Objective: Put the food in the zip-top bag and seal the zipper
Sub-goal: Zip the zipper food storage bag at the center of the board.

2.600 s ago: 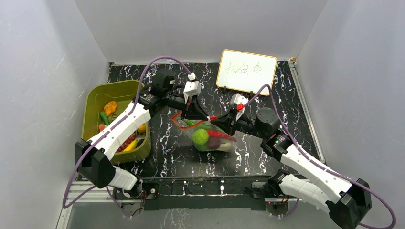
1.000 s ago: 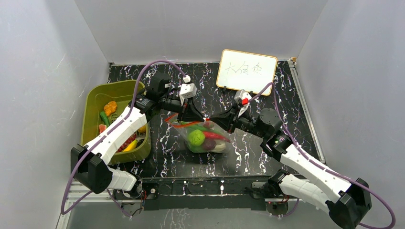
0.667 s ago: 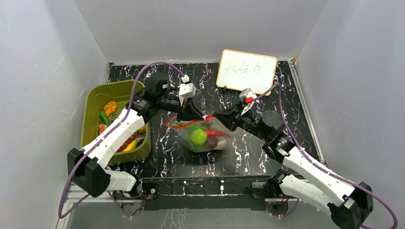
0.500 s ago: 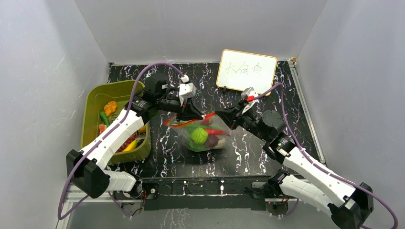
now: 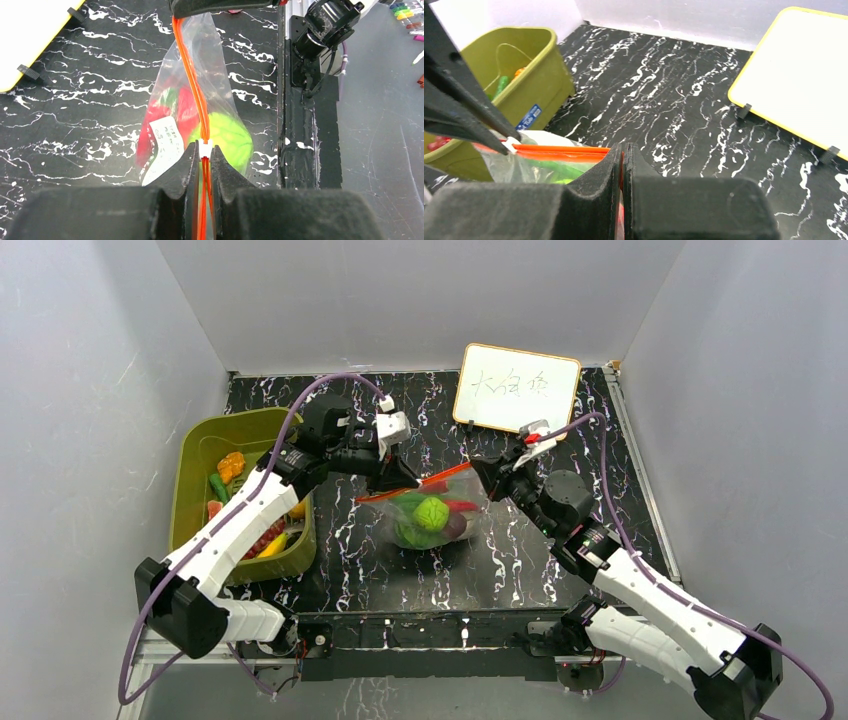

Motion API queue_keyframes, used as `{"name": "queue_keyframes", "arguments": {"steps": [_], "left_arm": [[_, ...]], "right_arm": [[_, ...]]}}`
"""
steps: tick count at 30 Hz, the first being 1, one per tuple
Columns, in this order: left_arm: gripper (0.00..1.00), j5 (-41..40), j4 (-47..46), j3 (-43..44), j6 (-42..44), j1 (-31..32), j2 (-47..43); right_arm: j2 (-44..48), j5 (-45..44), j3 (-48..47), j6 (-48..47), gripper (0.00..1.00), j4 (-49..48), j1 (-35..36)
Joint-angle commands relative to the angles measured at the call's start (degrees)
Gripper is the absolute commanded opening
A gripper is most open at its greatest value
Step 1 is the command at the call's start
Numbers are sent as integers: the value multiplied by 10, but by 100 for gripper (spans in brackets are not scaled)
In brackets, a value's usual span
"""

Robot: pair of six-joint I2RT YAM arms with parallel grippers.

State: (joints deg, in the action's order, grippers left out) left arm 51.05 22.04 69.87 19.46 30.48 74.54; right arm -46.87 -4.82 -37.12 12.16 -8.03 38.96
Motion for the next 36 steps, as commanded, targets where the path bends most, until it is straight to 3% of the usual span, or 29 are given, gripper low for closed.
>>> {"name": "queue_keyframes", "arguments": {"steps": [1, 28, 36], "left_arm": [[0, -8, 42, 20, -7, -4, -41], [0, -63, 88, -2, -52, -5, -111], [0, -69, 57, -42, -85, -4, -125]], "right_arm": [[-5, -109, -49, -25, 0, 2, -14], [-20, -214, -53, 46, 0, 32, -123], [1, -161, -77, 69, 0, 65, -144]]}}
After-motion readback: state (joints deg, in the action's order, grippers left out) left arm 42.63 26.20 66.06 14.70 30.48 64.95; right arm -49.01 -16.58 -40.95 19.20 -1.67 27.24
